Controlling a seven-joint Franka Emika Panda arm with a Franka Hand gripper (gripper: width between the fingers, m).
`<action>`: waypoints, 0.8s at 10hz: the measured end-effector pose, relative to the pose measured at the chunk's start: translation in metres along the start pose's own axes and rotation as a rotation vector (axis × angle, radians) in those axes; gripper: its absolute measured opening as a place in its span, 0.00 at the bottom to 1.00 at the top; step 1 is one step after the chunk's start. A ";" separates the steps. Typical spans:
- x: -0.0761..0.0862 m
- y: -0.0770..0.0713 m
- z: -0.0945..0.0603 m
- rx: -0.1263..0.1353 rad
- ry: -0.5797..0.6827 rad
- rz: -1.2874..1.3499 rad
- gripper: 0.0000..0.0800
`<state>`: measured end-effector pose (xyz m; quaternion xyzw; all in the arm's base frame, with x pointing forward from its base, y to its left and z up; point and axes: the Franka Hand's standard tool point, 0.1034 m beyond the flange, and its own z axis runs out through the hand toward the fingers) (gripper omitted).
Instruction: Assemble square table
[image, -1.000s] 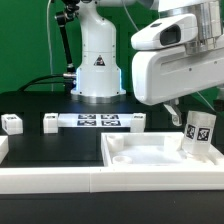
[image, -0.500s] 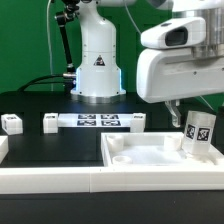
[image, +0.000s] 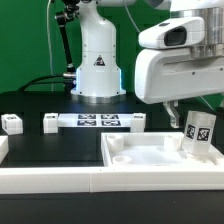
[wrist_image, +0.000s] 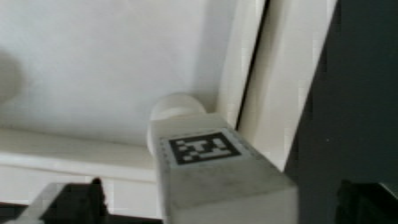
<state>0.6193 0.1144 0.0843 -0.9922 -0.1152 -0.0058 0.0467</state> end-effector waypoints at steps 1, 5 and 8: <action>0.001 0.010 0.001 -0.003 0.000 -0.066 0.81; 0.000 0.003 0.005 -0.002 0.011 -0.052 0.81; 0.004 0.000 0.002 -0.002 0.017 -0.049 0.81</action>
Offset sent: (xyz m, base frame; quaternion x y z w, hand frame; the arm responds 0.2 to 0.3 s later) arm -0.0103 0.0136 -0.0064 -0.0147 0.0204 0.0399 0.9989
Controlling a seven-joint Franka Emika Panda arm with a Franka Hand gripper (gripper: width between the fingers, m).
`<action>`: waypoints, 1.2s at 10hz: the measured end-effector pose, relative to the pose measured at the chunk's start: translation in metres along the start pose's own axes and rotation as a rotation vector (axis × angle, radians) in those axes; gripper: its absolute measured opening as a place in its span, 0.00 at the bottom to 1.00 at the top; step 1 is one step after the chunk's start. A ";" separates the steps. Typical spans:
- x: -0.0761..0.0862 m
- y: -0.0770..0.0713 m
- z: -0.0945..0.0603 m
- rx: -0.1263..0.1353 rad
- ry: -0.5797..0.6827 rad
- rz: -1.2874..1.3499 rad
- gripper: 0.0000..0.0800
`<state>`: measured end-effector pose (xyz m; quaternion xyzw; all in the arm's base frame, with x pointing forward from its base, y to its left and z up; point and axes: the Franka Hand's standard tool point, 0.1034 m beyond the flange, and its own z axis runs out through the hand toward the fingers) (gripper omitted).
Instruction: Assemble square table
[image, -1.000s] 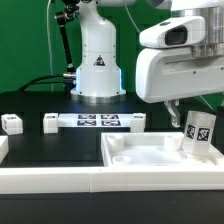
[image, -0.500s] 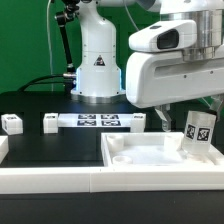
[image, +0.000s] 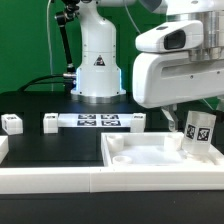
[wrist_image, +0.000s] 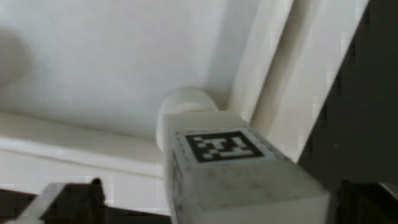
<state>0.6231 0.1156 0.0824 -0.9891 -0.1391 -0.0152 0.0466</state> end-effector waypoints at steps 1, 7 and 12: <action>0.002 -0.001 -0.001 0.000 0.002 -0.005 0.81; 0.002 0.009 -0.003 -0.002 0.006 -0.024 0.36; 0.002 0.009 -0.003 -0.001 0.007 0.025 0.36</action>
Offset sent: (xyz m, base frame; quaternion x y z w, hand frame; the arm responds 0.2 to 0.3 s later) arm 0.0039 -0.0098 0.0015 0.0132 -0.0053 -0.0194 0.9997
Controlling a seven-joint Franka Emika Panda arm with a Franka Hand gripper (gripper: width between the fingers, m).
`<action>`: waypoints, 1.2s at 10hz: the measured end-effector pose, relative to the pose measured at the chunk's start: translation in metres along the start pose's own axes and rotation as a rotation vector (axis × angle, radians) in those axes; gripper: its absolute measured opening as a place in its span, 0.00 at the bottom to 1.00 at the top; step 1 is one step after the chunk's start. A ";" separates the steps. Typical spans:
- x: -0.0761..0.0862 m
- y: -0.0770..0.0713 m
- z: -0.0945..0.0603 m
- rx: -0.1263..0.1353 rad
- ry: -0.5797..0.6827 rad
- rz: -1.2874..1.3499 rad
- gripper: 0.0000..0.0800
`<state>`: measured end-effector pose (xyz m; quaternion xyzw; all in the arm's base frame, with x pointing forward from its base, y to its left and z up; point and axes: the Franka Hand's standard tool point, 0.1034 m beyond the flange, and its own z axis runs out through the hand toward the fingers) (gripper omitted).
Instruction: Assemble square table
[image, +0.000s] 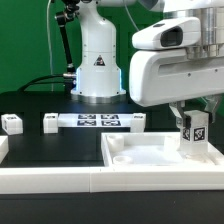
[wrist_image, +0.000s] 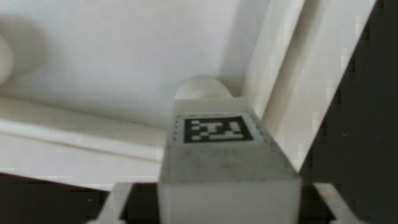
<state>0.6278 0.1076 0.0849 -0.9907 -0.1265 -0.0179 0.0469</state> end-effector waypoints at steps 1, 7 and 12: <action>0.000 -0.001 0.000 0.004 0.000 0.066 0.36; 0.000 -0.006 0.002 0.026 0.004 0.682 0.36; 0.000 -0.005 0.003 0.033 -0.002 1.029 0.36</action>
Offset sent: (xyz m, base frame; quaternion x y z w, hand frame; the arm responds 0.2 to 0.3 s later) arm -0.0142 0.0067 -0.0053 0.0069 -0.0190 0.2981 0.9543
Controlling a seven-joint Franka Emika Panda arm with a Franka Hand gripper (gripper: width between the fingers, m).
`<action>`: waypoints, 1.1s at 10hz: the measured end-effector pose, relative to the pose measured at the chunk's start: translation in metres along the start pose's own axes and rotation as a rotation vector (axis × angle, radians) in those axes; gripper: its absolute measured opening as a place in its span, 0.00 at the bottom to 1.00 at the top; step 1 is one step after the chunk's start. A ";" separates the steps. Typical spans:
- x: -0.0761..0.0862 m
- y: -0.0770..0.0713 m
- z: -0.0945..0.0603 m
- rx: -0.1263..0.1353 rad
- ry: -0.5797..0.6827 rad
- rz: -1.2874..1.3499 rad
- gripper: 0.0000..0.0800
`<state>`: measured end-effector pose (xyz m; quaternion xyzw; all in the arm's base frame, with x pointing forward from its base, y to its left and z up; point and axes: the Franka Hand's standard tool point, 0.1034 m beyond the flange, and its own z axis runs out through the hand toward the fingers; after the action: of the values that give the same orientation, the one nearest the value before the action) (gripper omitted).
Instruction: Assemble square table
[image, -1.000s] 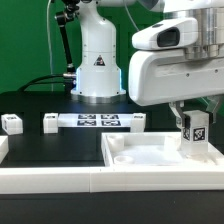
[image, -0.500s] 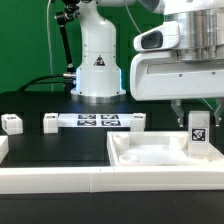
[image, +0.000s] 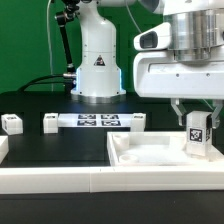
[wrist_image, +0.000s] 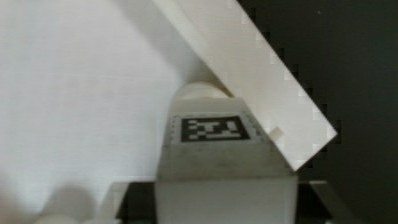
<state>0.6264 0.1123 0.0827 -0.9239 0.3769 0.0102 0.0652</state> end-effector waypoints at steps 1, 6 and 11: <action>0.000 0.000 0.000 0.002 -0.003 0.058 0.36; 0.000 -0.001 0.001 0.012 -0.013 0.197 0.36; -0.005 -0.003 0.003 0.012 -0.013 -0.059 0.80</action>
Offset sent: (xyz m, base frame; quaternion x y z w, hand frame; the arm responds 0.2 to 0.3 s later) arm 0.0000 -0.0022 -0.0041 -0.0074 0.0087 0.1683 0.9857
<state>0.6253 0.1186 0.0800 -0.9341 0.3491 0.0120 0.0735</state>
